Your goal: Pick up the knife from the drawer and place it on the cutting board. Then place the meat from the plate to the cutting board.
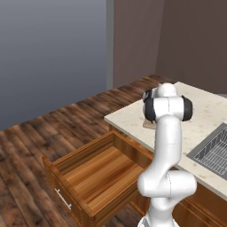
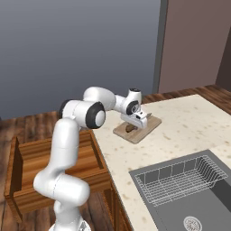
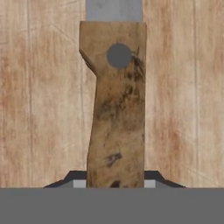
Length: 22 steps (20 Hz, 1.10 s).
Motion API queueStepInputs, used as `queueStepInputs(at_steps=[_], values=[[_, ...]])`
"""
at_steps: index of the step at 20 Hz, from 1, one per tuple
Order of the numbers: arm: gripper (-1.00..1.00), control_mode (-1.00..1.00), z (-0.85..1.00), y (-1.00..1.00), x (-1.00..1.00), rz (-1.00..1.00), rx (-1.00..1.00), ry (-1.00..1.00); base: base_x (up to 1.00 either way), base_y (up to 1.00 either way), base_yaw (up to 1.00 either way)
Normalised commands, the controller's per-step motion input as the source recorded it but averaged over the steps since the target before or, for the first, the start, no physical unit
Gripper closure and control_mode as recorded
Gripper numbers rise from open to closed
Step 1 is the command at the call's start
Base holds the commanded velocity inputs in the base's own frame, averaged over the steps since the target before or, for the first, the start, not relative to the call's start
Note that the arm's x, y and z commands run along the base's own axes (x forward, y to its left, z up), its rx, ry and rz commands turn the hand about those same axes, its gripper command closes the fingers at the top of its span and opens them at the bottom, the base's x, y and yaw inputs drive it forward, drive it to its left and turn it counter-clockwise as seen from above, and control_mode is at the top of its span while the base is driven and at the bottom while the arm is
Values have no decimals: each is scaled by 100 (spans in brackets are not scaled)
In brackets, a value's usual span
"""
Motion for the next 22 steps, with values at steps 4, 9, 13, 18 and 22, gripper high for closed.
queueStepInputs(at_steps=[4,9,13,18,22], values=[[-100,-100,-15,-11,3,0,0,0,0,0,0],[-100,-100,7,-30,-11,0,4,0,0,0,0],[-100,-100,53,-13,-29,0,1,0,0,0,0],[-100,-100,38,2,-89,0,5,-2,0,0,0],[-100,-100,44,7,-100,-1,0,-7,0,0,0]])
